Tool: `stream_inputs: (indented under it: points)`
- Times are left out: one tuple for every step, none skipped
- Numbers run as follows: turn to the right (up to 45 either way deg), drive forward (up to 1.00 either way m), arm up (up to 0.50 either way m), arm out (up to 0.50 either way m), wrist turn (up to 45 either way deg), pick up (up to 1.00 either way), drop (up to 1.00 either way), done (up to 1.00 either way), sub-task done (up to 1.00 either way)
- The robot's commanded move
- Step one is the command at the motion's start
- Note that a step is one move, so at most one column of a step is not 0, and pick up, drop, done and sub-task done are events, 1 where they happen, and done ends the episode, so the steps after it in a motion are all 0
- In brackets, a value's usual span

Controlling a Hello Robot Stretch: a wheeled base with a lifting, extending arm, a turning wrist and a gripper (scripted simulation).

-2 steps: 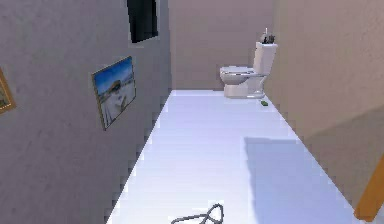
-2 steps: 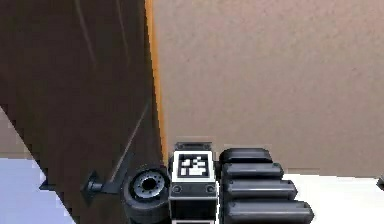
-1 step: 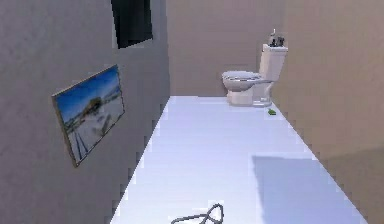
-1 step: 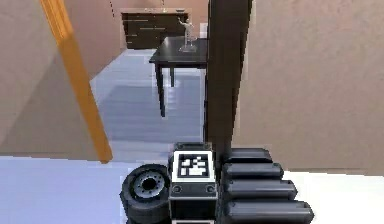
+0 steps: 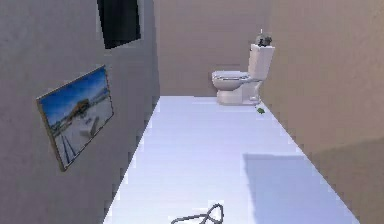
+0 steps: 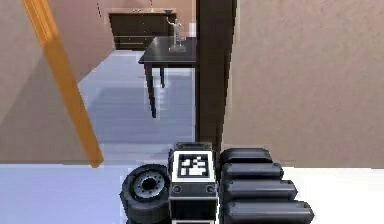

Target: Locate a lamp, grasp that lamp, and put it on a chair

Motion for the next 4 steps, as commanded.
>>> stream_inputs:
  points:
    - [-45.0, 0.00, 0.00, 0.00, 0.0, 0.00, 0.00, 0.00, 0.00]
    - [-42.0, 0.00, 0.00, 0.00, 0.0, 0.00, 0.00, 0.00, 0.00]
    - [0.0, 0.05, 0.00, 0.00, 0.0, 0.00, 0.00, 0.00, 0.00]
    - [45.0, 0.00, 0.00, 0.00, 0.0, 0.00, 0.00, 0.00, 0.00]
